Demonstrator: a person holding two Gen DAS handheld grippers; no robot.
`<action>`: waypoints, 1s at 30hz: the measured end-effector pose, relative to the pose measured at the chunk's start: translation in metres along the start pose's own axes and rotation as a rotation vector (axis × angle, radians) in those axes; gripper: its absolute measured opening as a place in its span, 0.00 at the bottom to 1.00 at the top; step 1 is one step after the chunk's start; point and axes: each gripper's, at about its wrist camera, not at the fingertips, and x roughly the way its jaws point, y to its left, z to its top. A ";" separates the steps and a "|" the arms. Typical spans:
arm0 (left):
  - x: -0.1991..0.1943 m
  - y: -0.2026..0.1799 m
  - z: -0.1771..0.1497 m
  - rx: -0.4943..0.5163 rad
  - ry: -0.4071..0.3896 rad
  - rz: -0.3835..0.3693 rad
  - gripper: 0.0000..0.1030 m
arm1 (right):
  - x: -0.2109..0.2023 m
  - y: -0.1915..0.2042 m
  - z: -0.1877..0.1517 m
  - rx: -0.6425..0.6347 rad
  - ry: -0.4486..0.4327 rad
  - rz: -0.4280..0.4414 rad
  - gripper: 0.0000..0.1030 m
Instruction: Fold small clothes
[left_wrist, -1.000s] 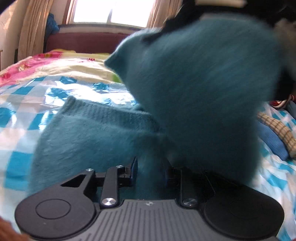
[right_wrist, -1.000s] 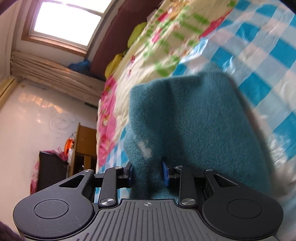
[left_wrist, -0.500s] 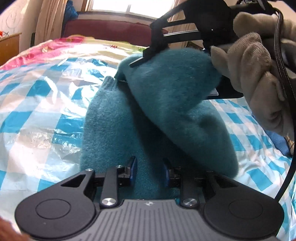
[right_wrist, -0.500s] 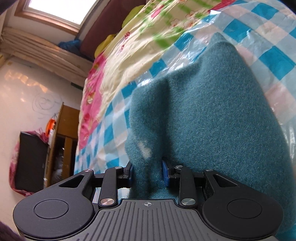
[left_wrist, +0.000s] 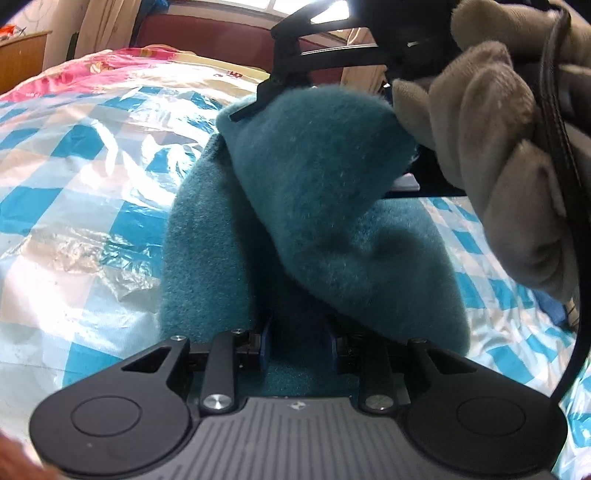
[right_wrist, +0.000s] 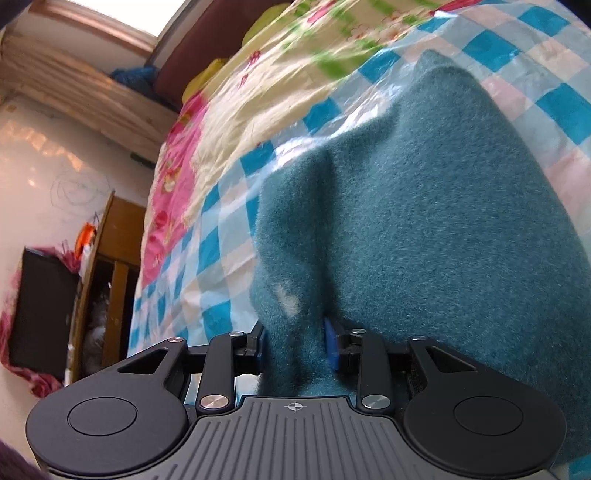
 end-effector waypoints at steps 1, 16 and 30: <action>-0.002 0.001 0.000 -0.007 -0.005 -0.006 0.33 | 0.000 -0.001 0.001 0.005 0.008 0.005 0.41; -0.121 -0.003 -0.006 -0.094 -0.329 0.064 0.42 | -0.076 -0.021 0.007 -0.179 0.082 0.207 0.58; -0.053 0.039 -0.006 -0.203 -0.106 0.165 0.23 | -0.118 -0.065 -0.038 -0.625 0.020 -0.087 0.58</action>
